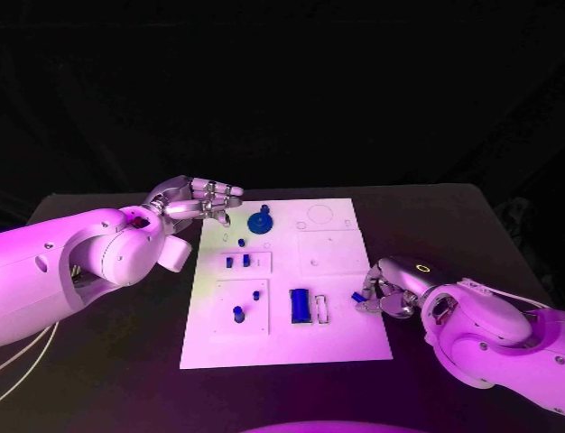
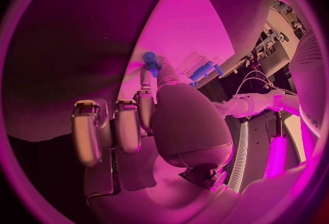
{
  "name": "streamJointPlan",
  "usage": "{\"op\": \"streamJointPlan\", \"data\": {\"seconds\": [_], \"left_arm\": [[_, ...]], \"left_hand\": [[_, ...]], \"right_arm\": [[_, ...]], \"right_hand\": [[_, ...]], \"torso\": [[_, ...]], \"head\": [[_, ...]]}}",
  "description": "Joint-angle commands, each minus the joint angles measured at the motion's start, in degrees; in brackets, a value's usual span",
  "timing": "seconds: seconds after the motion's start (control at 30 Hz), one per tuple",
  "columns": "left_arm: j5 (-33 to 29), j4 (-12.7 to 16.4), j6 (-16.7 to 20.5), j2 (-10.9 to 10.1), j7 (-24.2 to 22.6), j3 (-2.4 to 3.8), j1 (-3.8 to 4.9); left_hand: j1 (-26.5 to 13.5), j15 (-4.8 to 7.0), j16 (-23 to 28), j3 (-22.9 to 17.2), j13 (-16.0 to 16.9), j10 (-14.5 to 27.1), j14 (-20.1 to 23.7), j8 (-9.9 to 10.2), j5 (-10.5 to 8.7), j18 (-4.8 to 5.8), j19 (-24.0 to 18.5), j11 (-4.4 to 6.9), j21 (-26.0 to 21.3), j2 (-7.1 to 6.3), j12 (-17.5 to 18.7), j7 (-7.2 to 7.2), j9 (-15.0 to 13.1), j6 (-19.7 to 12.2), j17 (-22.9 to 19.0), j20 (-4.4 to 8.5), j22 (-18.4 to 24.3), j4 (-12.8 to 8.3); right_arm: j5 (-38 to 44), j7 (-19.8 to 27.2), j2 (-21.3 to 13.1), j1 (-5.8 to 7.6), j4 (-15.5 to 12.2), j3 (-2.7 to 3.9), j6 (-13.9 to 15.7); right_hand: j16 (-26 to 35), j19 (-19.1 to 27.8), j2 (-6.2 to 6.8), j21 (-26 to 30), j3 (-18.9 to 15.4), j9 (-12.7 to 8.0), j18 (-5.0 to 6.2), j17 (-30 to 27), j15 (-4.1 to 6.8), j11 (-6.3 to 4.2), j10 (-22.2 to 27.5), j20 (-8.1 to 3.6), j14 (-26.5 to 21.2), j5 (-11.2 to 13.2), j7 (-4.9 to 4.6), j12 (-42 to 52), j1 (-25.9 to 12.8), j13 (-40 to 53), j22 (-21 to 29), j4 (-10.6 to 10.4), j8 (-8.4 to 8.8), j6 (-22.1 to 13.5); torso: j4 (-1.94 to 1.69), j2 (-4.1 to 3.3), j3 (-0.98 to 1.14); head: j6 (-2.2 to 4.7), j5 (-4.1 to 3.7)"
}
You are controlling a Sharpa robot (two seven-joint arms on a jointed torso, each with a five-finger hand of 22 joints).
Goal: Assemble the parts on the task board
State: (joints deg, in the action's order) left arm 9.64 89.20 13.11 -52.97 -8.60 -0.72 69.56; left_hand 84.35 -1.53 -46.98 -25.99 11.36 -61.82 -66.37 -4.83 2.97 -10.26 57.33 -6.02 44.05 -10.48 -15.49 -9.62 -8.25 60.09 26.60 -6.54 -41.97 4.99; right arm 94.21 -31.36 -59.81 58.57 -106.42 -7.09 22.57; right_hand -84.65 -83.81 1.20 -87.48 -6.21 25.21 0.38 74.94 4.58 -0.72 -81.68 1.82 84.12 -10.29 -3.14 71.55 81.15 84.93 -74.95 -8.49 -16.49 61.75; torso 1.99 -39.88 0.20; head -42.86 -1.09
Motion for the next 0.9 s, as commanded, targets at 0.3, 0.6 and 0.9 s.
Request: {"op": "streamJointPlan", "data": {"seconds": [0.3,0.6,0.9], "left_arm": [[-0.30,0.21,-0.99,-0.08,-0.12,0.04,0.01],[-0.30,0.25,-1.09,-0.21,-0.02,0.03,-0.01],[0.04,0.35,-0.98,-0.33,-0.10,0.03,-0.06]], "left_hand": [[0.07,-0.02,0.36,0.42,-0.08,0.43,0.32,0.18,0.16,-0.28,0.07,0.04,-0.26,0.54,-0.35,-0.22,0.08,-0.26,-0.10,-0.17,0.13,-0.04],[0.07,-0.02,0.36,0.42,-0.08,0.43,0.32,0.18,0.16,-0.28,0.07,0.04,-0.26,0.54,-0.35,-0.22,0.08,-0.26,-0.10,-0.17,0.13,-0.04],[0.30,0.01,0.38,0.39,-0.10,0.53,0.35,0.19,0.18,-0.30,0.08,0.05,-0.30,0.62,-0.39,-0.21,0.09,-0.32,-0.15,-0.15,0.15,-0.18]], "right_arm": [[5.47,-3.30,0.89,-1.03,0.54,-0.71,-7.40],[-1.47,-1.73,-0.13,-0.19,-1.86,-0.45,0.15],[-12.98,-0.26,0.11,1.59,-4.37,-0.23,4.92]], "right_hand": [[0.00,-5.24,-1.68,-0.38,1.84,-1.35,0.10,5.48,0.04,-0.43,0.12,0.01,3.93,-2.54,-0.02,-0.30,3.41,-8.53,-14.42,0.87,0.96,0.77],[-0.33,-5.63,-3.70,-1.23,7.63,-1.51,-0.09,6.10,0.34,-0.81,-0.42,-0.25,4.07,-3.94,0.42,0.36,4.23,-7.90,-14.67,0.67,1.65,0.99],[-0.27,-5.53,-0.74,-1.02,16.36,-0.43,-0.05,6.09,0.27,-0.71,-0.55,-0.26,4.05,-4.35,0.29,0.01,1.49,-7.88,-14.61,0.06,1.49,0.84]], "torso": [[-0.03,-0.04,0.02],[-0.01,-0.01,0.02],[-0.03,-0.04,0.04]], "head": [[0.05,0.06],[0.02,0.39],[-0.11,0.70]]}}
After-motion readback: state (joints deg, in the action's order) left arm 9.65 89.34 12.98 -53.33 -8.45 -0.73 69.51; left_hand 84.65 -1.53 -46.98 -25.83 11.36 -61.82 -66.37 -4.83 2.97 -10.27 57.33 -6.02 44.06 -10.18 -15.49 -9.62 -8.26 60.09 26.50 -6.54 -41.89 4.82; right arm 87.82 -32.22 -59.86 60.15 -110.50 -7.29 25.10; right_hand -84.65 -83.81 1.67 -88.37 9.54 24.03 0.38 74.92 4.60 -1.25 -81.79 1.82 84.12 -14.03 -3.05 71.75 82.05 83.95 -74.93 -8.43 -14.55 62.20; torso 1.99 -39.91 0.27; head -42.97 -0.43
